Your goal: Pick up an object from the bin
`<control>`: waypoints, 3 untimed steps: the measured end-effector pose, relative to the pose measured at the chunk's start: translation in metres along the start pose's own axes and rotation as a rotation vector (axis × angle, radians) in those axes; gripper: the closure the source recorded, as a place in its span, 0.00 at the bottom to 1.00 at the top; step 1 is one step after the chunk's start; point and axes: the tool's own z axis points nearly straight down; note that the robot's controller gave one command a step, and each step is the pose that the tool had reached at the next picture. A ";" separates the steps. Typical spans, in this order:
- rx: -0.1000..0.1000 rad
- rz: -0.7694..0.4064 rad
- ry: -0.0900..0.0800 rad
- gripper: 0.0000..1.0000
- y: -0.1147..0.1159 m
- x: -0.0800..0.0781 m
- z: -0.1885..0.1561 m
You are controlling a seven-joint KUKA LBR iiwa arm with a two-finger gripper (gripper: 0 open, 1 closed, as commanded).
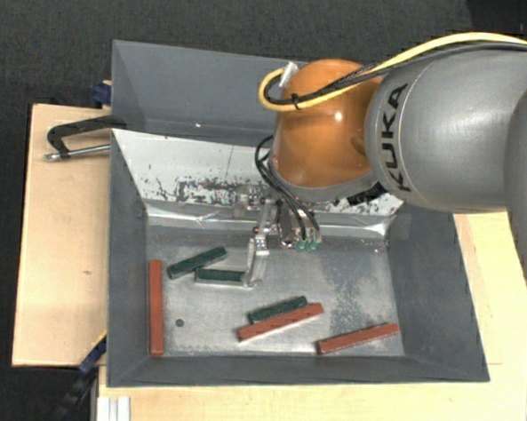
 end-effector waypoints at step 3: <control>-0.001 -0.208 0.002 1.00 -0.021 -0.027 0.113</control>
Offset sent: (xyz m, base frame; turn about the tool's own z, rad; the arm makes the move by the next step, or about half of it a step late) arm -0.0285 -0.0320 -0.0027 -0.3192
